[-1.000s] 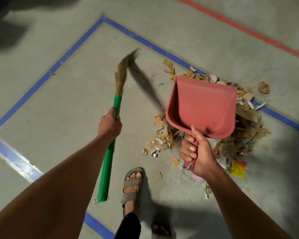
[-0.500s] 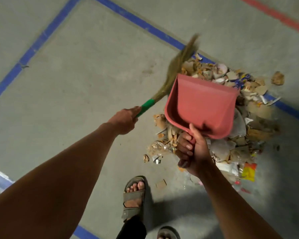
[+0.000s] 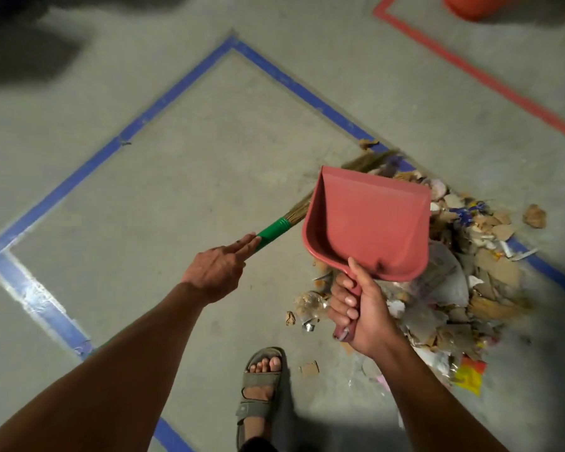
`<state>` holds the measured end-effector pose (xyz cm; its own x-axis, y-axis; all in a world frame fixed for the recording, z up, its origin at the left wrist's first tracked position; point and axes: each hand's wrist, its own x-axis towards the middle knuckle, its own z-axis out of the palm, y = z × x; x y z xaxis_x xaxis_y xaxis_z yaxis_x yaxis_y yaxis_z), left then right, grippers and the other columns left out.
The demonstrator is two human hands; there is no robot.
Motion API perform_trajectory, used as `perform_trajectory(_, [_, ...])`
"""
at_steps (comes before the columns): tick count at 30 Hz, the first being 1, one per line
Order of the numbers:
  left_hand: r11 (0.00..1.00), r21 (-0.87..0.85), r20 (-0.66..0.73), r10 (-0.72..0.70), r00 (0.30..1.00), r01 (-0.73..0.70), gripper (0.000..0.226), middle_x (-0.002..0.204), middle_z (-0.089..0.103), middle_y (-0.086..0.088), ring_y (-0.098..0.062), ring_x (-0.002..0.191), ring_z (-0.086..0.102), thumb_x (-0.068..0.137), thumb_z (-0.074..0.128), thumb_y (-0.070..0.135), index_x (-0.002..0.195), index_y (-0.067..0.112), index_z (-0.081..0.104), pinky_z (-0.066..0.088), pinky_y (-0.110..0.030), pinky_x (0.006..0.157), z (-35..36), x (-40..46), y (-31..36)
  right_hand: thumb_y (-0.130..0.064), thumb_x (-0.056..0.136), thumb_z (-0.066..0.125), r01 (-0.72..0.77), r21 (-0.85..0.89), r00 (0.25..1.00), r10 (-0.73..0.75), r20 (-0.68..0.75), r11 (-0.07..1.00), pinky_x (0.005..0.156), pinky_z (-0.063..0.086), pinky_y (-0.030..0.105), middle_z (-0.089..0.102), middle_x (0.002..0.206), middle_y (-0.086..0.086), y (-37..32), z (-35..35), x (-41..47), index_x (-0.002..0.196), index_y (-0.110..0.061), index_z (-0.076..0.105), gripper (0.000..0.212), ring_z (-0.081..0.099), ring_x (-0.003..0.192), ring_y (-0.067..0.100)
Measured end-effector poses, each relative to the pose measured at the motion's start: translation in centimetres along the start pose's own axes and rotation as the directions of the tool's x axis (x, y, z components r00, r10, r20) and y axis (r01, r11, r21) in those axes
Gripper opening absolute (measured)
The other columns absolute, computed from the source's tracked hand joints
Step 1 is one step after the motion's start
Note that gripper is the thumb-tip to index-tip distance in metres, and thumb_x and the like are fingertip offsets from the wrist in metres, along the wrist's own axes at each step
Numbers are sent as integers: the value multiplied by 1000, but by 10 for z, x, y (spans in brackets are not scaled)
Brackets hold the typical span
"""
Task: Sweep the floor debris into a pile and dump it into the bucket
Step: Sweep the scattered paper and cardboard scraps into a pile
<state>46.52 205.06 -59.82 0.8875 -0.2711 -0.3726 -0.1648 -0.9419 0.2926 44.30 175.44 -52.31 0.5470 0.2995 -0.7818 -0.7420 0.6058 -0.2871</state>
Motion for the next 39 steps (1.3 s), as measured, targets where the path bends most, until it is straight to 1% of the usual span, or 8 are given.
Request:
perform_trajectory(6, [989,-113,-76,-108,991,99,71,164,19,30,-25,131,60,104,49,31,161,52,12,57,-47,98,-17,-51,-41,-49,103,54,-35,-121,999,39,31,992,31,22,20,28,47,-6,21,42,7,67,-22,42,47,24,31,6])
perform_trajectory(11, [917,-266,-148,-345,927,299,70,163,35,17,-26,136,55,101,53,28,161,45,21,50,-46,109,-17,-84,-85,-49,102,56,-74,-186,994,88,68,980,32,21,19,29,47,-6,41,77,21,68,-22,42,45,25,31,6])
perform_trajectory(17, [685,-451,-163,-694,701,573,59,138,64,-16,-41,119,61,103,53,25,159,32,36,50,-45,100,-23,-85,-135,-51,101,58,-92,-263,987,123,103,960,32,21,20,27,48,-7,61,121,63,67,-23,42,46,24,32,5])
perform_trajectory(21, [513,-530,-116,-833,542,675,51,113,64,-16,-41,99,64,104,48,26,154,31,40,57,-46,88,-26,-70,-167,-51,101,57,-135,-281,978,172,115,950,32,18,20,27,48,-7,75,142,92,65,-24,43,47,24,32,6])
perform_trajectory(24, [418,-546,-14,-871,491,726,45,109,66,-15,-39,88,68,101,47,26,145,26,47,61,-48,82,-25,-52,-199,-51,101,56,-161,-297,972,203,119,941,35,15,21,26,47,-7,86,147,111,65,-24,42,47,23,32,6])
perform_trajectory(27, [435,-457,92,-844,528,776,49,107,66,-15,-36,80,71,97,47,26,145,29,51,64,-46,78,-20,-42,-215,-52,101,56,-164,-308,971,208,117,937,36,14,22,26,48,-7,90,144,120,66,-24,42,47,22,33,6])
perform_trajectory(33, [680,-349,117,-651,750,644,56,128,66,-19,-39,109,64,103,49,33,158,38,37,51,-41,92,-1,-60,-191,-51,101,57,-177,-283,977,202,61,943,33,19,21,27,49,-6,86,131,115,67,-23,43,46,23,33,6])
perform_trajectory(39, [773,-439,-77,-540,838,458,56,126,70,-13,-33,103,66,105,53,27,158,32,38,51,-41,90,-2,-75,-158,-52,99,61,-138,-261,987,154,41,955,33,21,22,27,50,-6,60,121,100,68,-23,44,46,23,35,7])
